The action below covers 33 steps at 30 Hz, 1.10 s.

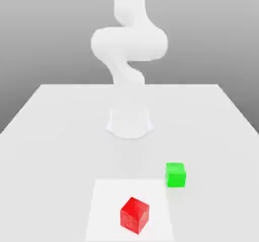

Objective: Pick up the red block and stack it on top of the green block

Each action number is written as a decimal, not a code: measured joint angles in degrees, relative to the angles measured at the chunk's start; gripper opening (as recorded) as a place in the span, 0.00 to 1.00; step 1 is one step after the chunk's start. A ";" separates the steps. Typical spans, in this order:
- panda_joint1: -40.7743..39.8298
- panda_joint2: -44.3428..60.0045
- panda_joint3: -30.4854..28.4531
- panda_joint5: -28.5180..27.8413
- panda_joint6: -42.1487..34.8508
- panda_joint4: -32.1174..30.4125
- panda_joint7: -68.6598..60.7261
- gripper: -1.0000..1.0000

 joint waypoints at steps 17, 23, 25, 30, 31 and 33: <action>12.33 35.80 -10.20 7.44 14.98 -9.54 -42.01 0.50; 12.21 47.55 -10.04 4.99 20.51 -13.00 -53.07 0.50; 11.64 51.50 -9.31 5.40 23.30 -13.05 -55.17 0.50; 9.04 59.68 -5.93 9.01 29.89 -11.95 -58.41 0.00; 9.04 59.68 -5.93 9.01 29.87 -11.95 -58.41 0.00; 9.03 59.67 -5.93 8.99 29.79 -11.95 -58.39 0.00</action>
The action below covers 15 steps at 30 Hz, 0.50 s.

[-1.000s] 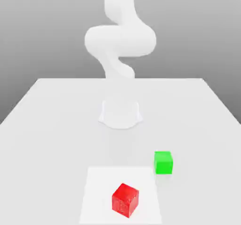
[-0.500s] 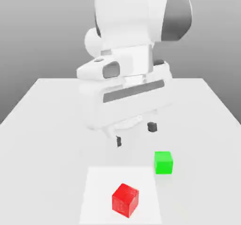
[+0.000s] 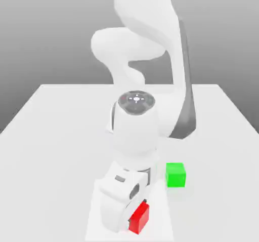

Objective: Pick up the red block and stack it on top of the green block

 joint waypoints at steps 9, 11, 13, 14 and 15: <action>2.09 -10.47 -2.57 -6.00 -8.01 -2.38 3.30 0.00; 3.42 -14.32 -1.70 -8.70 -9.14 -5.12 1.68 0.00; 5.49 -18.07 -0.70 -10.83 -9.95 -8.12 -0.75 0.00; 6.37 -19.90 -0.16 -11.67 -10.24 -9.68 -2.15 0.00; 7.31 -21.71 0.19 -12.32 -10.51 -11.26 -3.71 0.00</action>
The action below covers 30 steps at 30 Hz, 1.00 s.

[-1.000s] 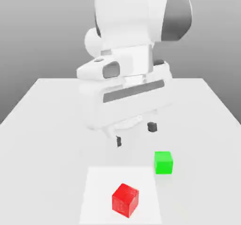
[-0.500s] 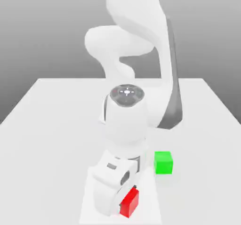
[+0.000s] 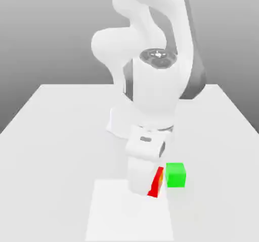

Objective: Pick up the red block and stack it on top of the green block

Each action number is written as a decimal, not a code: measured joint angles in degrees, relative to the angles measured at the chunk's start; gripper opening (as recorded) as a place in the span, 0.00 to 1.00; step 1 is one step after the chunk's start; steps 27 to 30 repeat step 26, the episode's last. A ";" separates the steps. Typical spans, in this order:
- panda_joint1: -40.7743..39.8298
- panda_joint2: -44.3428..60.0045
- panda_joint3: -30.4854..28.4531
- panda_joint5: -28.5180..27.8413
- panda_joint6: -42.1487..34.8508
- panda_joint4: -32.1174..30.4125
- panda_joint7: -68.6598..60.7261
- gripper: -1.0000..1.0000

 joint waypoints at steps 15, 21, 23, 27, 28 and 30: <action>11.91 -3.91 2.11 2.90 9.43 -13.03 -17.98 0.00; 11.82 2.25 1.96 3.10 15.59 -12.99 -18.13 1.00; 11.80 2.25 1.96 3.10 15.59 -12.99 -18.13 1.00; 11.70 2.18 2.07 3.24 15.61 -12.98 -18.24 1.00; 11.70 2.18 2.07 3.24 15.61 -12.98 -18.24 1.00; 11.70 2.18 2.07 3.24 15.61 -12.98 -18.24 1.00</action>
